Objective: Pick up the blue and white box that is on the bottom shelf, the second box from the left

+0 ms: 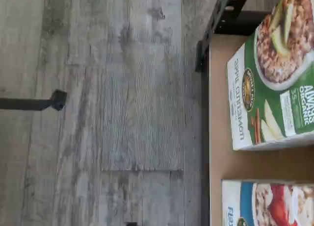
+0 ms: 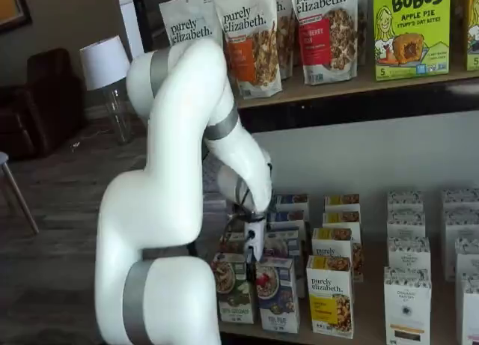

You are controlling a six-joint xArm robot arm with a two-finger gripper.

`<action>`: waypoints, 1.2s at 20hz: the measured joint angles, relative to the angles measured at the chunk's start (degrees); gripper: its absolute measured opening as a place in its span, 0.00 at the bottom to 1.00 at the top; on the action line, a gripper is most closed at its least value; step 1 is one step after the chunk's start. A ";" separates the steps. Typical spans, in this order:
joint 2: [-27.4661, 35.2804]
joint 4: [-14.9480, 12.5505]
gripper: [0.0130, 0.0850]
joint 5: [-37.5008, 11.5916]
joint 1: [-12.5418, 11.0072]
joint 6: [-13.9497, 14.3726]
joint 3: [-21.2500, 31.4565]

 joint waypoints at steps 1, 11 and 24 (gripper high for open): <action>0.09 -0.96 1.00 0.40 -0.04 0.91 -0.24; 3.82 -5.27 1.00 0.87 -0.28 4.64 -4.92; 7.11 5.24 1.00 -6.21 -0.64 -5.71 -6.43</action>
